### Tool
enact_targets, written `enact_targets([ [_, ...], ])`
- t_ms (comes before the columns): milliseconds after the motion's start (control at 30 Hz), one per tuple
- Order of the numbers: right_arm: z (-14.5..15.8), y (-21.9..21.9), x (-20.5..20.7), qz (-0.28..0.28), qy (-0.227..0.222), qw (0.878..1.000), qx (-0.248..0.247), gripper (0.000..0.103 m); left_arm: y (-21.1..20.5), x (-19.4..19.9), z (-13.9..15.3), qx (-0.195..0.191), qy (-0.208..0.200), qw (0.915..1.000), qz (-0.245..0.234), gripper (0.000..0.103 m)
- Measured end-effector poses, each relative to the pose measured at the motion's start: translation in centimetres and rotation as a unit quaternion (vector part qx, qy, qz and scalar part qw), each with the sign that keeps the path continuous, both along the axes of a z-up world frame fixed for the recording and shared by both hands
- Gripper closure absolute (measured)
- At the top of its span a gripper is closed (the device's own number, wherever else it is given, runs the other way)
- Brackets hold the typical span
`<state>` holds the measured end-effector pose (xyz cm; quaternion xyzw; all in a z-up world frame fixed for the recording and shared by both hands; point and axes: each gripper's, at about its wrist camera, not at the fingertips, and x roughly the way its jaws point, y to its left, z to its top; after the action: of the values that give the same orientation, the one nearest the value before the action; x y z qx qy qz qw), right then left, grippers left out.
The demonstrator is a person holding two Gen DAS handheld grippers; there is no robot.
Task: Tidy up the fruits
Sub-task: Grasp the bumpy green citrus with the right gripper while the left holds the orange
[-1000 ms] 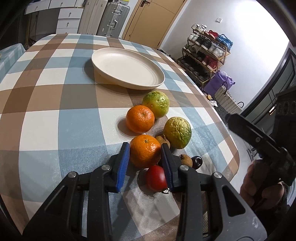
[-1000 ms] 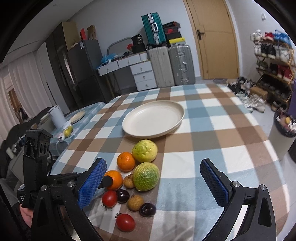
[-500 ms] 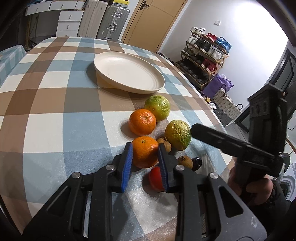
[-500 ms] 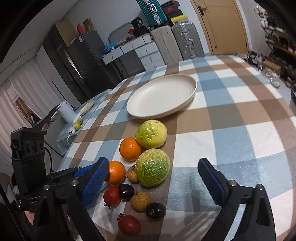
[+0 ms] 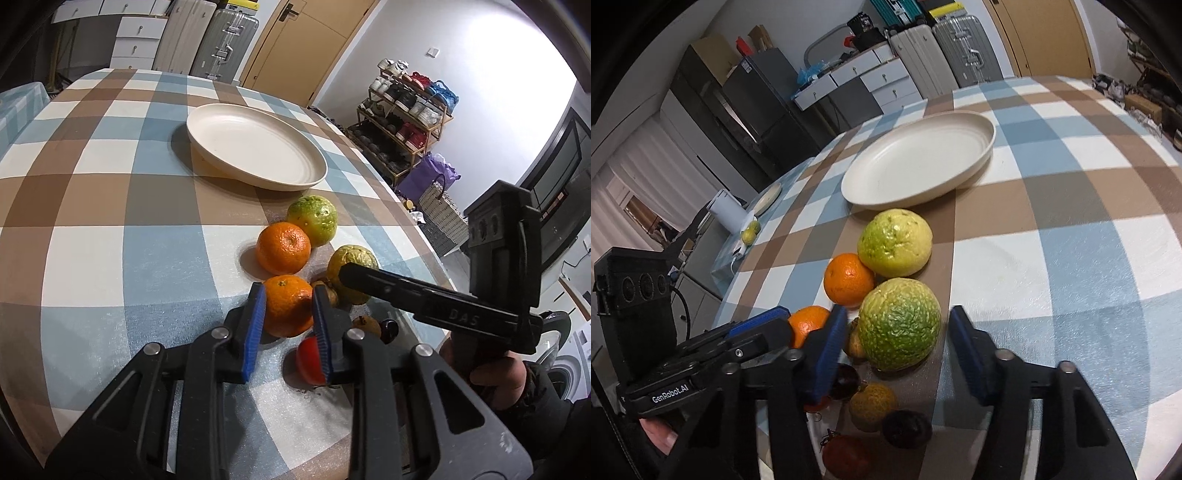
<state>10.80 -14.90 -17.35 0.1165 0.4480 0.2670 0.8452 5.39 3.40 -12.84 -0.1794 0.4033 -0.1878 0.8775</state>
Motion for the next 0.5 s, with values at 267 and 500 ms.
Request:
enact_targets([
  [267, 0.0, -0.6, -0.7, 0.0, -0.002, 1.0, 0.022, 0.056, -0.6, 0.4, -0.7, 0.008, 0.019, 0.9998, 0.001, 0.064],
  [500, 0.6, -0.9, -1.1, 0.005, -0.014, 1.0, 0.026, 0.056, -1.4, 1.0, -1.2, 0.007, 0.02, 0.9997, -0.008, 0.064],
])
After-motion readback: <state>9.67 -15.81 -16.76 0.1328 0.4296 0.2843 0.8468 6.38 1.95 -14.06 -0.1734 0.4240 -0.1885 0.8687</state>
